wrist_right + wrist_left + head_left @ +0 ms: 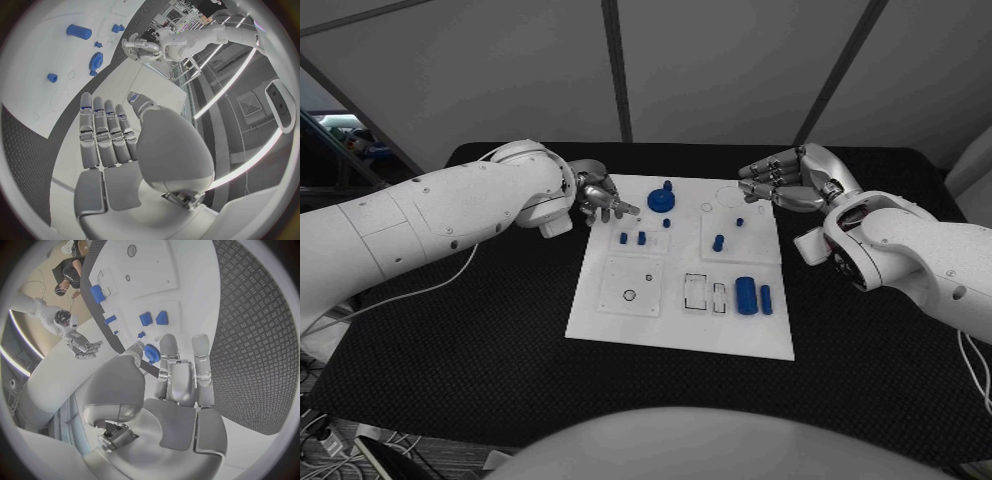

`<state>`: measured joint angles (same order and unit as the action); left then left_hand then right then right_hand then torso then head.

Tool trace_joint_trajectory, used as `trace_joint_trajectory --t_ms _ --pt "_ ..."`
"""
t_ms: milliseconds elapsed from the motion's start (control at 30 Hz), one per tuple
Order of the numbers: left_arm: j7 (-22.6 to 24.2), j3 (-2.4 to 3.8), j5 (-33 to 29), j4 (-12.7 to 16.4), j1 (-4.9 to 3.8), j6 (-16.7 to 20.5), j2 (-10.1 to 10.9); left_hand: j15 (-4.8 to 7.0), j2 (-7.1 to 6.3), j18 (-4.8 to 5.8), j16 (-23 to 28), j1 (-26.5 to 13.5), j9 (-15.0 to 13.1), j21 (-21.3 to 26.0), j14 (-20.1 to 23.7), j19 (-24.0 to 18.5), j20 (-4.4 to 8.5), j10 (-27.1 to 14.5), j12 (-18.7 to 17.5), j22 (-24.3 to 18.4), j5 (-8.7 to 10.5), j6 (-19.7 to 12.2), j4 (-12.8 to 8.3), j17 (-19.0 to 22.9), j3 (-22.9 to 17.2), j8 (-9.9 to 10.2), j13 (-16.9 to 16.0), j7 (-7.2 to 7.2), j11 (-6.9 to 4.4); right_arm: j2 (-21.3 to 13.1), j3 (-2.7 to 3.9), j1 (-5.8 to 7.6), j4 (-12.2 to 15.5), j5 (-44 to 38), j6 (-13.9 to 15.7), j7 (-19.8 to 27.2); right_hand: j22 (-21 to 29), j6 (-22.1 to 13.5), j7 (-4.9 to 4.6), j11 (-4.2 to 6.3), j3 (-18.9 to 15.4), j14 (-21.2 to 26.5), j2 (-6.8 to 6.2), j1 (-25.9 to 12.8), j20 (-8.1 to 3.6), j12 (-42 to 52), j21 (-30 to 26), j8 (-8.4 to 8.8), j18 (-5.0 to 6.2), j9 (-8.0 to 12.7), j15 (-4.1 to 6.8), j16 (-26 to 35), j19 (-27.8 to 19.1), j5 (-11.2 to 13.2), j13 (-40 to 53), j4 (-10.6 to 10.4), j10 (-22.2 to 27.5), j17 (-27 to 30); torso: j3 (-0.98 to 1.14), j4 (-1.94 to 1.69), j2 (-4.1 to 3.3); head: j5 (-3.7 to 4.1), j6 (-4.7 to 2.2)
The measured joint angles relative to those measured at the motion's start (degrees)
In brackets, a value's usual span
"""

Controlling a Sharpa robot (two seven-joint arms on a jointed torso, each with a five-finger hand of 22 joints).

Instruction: Assemble the parts on the task board

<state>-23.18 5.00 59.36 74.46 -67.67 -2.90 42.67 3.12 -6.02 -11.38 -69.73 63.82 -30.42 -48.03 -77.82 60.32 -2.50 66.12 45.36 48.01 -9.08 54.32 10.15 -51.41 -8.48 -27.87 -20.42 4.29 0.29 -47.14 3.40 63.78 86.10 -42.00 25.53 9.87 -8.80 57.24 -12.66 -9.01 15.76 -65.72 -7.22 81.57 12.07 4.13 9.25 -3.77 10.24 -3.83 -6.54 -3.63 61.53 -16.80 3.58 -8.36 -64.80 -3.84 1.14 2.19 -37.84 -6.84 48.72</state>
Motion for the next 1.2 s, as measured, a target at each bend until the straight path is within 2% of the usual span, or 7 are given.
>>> trace_joint_trajectory --t_ms 100,167,233,400,633,900,1200 --pt "5.32 -0.01 -1.94 0.01 0.01 3.34 -0.18 -2.37 0.87 0.03 11.07 7.99 2.82 4.65 9.64 -4.04 -1.6 -7.01 -3.87 -2.53 0.0 -3.91 -3.49 15.49 -3.49 2.98 2.25 2.61 2.31 -0.02 0.0 0.0 -0.03 0.0 0.0 0.0 0.04 0.0 0.0 0.0 0.0 0.0 0.0 0.0 0.0 0.0 0.0 0.0 0.0 0.0 0.0 0.0 0.0 0.0 0.0 0.0 0.0 0.0 0.03 0.01 0.0 0.22 -0.25" --pt "9.94 -0.19 -2.96 0.2 0.01 6.0 -0.71 -3.67 -0.33 0.01 14.51 12.27 6.69 7.44 12.72 -5.54 -2.69 -9.88 -6.64 -4.24 0.12 -3.94 -5.65 19.43 -7.34 5.95 4.69 3.32 3.44 -0.02 0.0 0.0 -0.05 0.0 0.0 0.0 0.08 0.0 0.0 0.0 0.0 0.0 0.0 0.0 0.0 0.0 0.0 0.0 0.0 0.0 0.0 0.0 0.0 0.0 0.0 0.0 0.0 0.02 0.04 0.02 -0.01 0.35 -0.42" --pt "13.72 -0.45 -3.24 0.44 0.02 8.05 -1.26 -3.84 -1.77 0.0 15.02 13.82 9.24 8.25 12.9 -5.13 -3.29 -10.44 -8.0 -4.86 0.82 -3.51 -6.78 20.7 -9.46 7.72 6.29 3.69 3.63 -0.01 0.0 0.0 -0.07 0.0 0.0 0.0 0.12 -0.18 0.18 0.14 0.15 0.0 0.0 0.0 0.0 0.0 0.0 0.0 0.0 0.0 0.0 0.0 0.0 0.0 0.0 0.15 0.14 0.06 0.04 0.04 -0.05 0.44 -0.58" --pt "21.95 -1.72 -0.51 0.34 0.24 12.26 -2.78 -3.62 -3.26 0.02 14.91 15.27 13.22 8.63 13.11 -4.52 -3.89 -10.44 -10.53 -5.14 1.58 -0.63 -8.3 21.9 -11.97 10.15 9.31 2.86 3.62 0.08 0.0 0.0 -0.16 0.0 0.0 0.01 0.21 -0.18 0.18 0.22 0.33 0.0 0.0 0.0 0.0 0.0 0.0 0.0 0.0 0.0 0.0 0.0 0.0 0.0 0.0 0.33 0.22 0.06 0.05 0.11 -0.08 0.54 -0.86" --pt "26.57 -3.11 9.0 -1.37 0.31 14.08 -5.06 -3.52 -5.02 0.03 12.16 13.97 16.79 8.18 11.35 -3.07 -4.26 -10.21 -13.32 -4.61 1.58 1.69 -8.62 22.14 -12.8 12.51 12.44 2.35 3.85 0.23 0.0 0.0 -0.23 -0.34 0.0 0.03 0.27 0.02 0.39 0.22 0.48 0.0 0.0 0.0 0.0 0.0 -0.23 0.0 0.0 0.0 0.0 0.0 0.0 0.0 0.0 0.48 0.22 0.05 0.08 0.13 -0.1 0.82 -1.25" --pt "27.73 -3.59 18.42 -3.6 0.45 14.05 -7.26 -3.96 -5.77 -0.01 10.46 13.6 18.42 7.81 10.33 -2.27 -4.26 -10.53 -14.71 -4.19 1.79 2.41 -8.97 21.9 -12.44 13.67 13.84 2.04 4.17 0.36 0.0 0.0 -0.25 -0.68 0.0 0.04 0.27 0.03 0.39 0.22 0.48 0.0 0.0 0.0 0.0 0.0 -0.23 0.0 0.0 0.0 0.0 0.0 0.0 0.0 0.0 0.48 0.22 0.05 0.05 0.14 -0.13 1.05 -1.47" --pt "27.72 -3.68 23.79 -5.62 0.81 12.97 -8.95 -4.06 -5.89 0.02 6.15 13.55 19.94 6.63 7.75 -1.36 -4.38 -10.83 -15.84 -3.36 1.79 3.23 -9.43 17.43 -12.28 14.56 15.13 2.04 4.46 0.47 0.0 0.0 -0.26 -0.83 0.0 0.03 0.26 0.03 0.39 0.21 0.48 0.0 0.0 0.0 0.0 0.0 -0.23 0.0 0.0 0.0 0.0 0.0 0.0 0.0 0.0 0.48 0.21 0.04 0.01 0.07 -0.09 1.16 -1.4"
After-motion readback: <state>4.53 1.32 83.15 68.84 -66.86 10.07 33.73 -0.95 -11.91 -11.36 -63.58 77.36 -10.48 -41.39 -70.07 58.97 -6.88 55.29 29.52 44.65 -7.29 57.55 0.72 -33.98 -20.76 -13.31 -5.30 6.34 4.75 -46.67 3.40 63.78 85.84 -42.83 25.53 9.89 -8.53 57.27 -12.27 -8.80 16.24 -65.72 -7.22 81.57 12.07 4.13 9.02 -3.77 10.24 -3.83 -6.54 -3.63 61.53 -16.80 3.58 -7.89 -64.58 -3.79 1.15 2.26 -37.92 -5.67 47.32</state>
